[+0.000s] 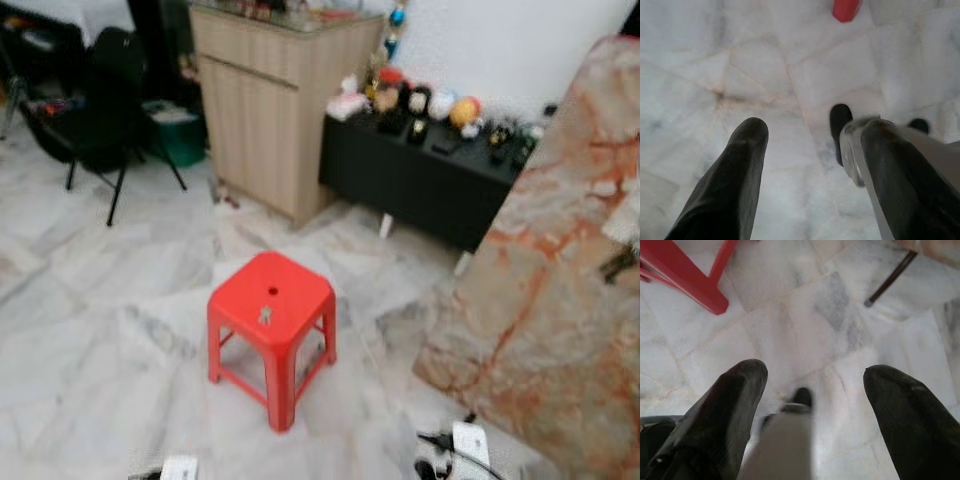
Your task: Hang keys on a hook
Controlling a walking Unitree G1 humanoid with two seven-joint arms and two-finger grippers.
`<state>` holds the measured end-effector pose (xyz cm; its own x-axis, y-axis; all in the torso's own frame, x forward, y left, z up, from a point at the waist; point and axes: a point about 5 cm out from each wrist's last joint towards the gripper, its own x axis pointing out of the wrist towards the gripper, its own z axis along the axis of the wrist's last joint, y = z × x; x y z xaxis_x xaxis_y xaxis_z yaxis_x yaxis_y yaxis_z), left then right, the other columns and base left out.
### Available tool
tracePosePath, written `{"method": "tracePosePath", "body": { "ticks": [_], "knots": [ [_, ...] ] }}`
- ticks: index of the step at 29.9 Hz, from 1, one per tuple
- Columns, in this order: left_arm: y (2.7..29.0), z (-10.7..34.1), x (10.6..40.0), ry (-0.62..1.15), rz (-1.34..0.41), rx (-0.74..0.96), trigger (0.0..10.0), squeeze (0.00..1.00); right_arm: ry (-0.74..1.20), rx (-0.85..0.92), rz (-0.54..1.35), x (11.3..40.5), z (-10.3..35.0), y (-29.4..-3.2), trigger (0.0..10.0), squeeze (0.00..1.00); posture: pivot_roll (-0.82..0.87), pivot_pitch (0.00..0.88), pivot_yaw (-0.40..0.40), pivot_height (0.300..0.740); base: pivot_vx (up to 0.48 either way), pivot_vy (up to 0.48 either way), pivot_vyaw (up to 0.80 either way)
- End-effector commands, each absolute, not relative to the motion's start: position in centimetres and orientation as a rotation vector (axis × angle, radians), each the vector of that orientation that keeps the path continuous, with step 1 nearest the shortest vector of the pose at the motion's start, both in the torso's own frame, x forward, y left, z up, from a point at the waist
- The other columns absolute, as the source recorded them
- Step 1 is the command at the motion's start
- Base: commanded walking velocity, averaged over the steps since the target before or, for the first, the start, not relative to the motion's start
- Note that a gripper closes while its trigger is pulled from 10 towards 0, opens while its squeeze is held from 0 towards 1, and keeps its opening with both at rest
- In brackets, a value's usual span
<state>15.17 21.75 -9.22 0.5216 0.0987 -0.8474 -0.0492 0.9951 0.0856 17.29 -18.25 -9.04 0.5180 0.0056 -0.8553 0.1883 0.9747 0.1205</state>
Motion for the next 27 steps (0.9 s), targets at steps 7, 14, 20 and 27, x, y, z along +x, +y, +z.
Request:
{"method": "tracePosePath", "body": {
  "ticks": [7, 14, 20, 27],
  "knots": [
    [21.14, -9.35, 15.16, 1.02, 0.08, 0.03, 10.0, 0.0, 1.025, 0.21, -0.142, 17.04, -9.07, -18.93, 10.0, 0.0, 0.03, 0.0, -0.059, 0.74, 0.0, 0.295, 0.0],
    [21.06, -9.32, 15.27, 1.017, 0.079, 0.028, 10.0, 0.0, 1.021, 0.218, -0.155, 17.03, -9.07, -18.98, 10.0, 0.0, 0.03, 0.0, -0.06, 0.74, 0.0, 0.296, 0.0],
    [21.05, -9.3, 15.33, 1.015, 0.077, 0.028, 10.0, 0.0, 1.021, 0.222, -0.162, 17.04, -9.07, -18.99, 10.0, 0.0, 0.03, 0.0, -0.061, 0.74, 0.0, 0.294, 0.0],
    [21.03, -9.27, 15.4, 1.012, 0.078, 0.026, 10.0, 0.0, 1.017, 0.226, -0.169, 17.05, -9.06, -19.0, 10.0, 0.0, 0.03, 0.0, -0.061, 0.74, 0.0, 0.294, 0.0]
  ]
}}
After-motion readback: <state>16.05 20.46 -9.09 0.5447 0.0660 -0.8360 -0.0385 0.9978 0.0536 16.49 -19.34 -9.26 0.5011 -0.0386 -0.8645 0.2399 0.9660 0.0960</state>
